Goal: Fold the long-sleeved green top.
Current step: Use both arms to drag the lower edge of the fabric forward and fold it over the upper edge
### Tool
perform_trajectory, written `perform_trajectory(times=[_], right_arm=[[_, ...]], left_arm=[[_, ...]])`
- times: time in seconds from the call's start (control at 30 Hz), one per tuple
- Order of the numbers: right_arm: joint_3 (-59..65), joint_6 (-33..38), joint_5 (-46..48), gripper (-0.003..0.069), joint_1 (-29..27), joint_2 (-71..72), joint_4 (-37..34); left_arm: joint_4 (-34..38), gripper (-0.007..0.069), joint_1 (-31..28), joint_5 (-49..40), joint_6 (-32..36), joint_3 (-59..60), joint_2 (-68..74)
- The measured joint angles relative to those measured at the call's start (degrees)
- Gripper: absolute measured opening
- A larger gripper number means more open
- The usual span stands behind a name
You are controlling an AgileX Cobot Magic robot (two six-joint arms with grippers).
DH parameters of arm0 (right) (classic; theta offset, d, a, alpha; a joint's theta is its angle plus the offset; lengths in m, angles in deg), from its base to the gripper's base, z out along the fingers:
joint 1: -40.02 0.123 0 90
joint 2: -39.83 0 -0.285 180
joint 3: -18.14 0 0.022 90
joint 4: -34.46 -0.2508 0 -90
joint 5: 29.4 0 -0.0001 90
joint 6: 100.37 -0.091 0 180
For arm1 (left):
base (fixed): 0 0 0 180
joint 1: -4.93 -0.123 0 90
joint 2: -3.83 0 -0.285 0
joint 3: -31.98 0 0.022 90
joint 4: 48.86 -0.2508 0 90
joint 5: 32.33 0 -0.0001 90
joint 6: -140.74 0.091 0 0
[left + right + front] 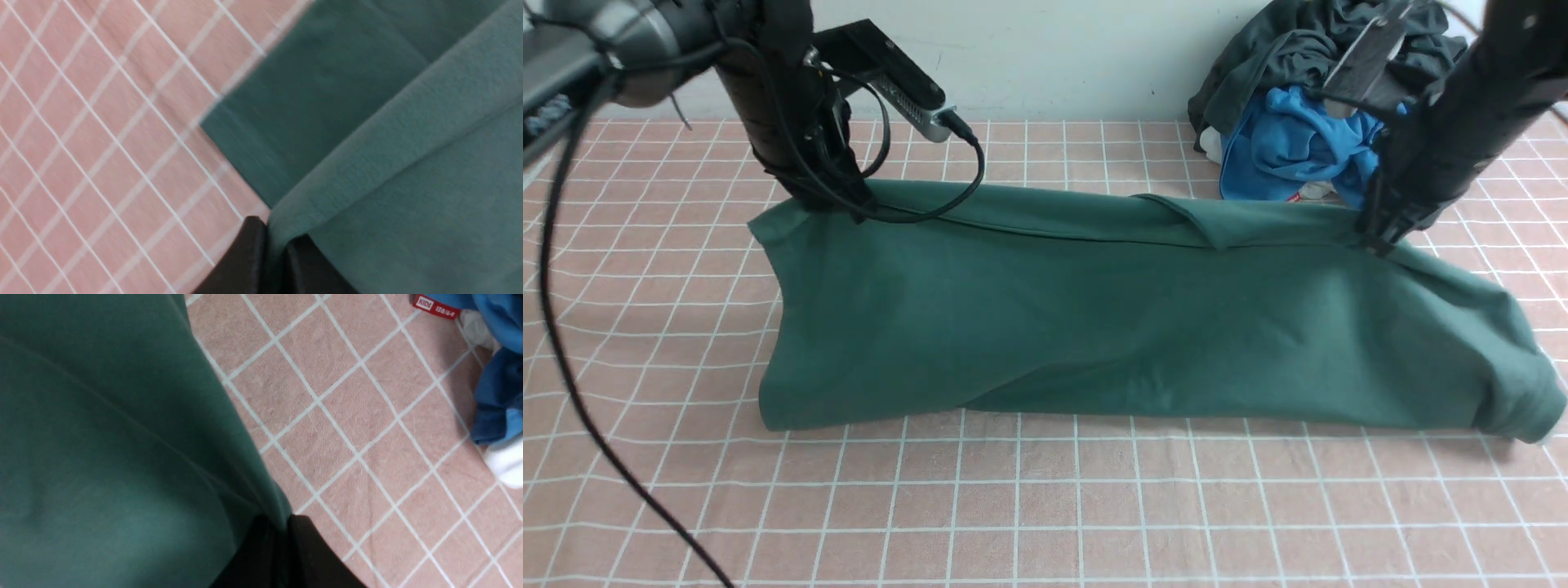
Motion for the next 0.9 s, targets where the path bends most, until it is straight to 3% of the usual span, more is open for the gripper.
perform_trajectory(times=[0.23,0.5,0.73,0.9], right_arm=[[-1.4,-1.0,-8.1,0.0017,0.0,-7.8,0.0],[-1.5,-11.8,-15.1,0.0065,-0.2,-11.6,1.4],[-3.9,-35.3,-17.4,0.0244,-0.7,-11.6,11.0],[-9.8,-42.2,-10.9,0.0307,0.9,-11.6,12.6]], left_arm=[[-2.4,0.0017,-1.7,8.2,0.1,-2.5,6.8],[0.7,0.005,-5.1,13.9,-0.5,-2.5,10.8],[2.2,0.0227,-7.3,14.8,-4.0,-3.5,11.4],[2.2,0.0367,-7.4,8.4,-10.3,-9.7,11.5]])
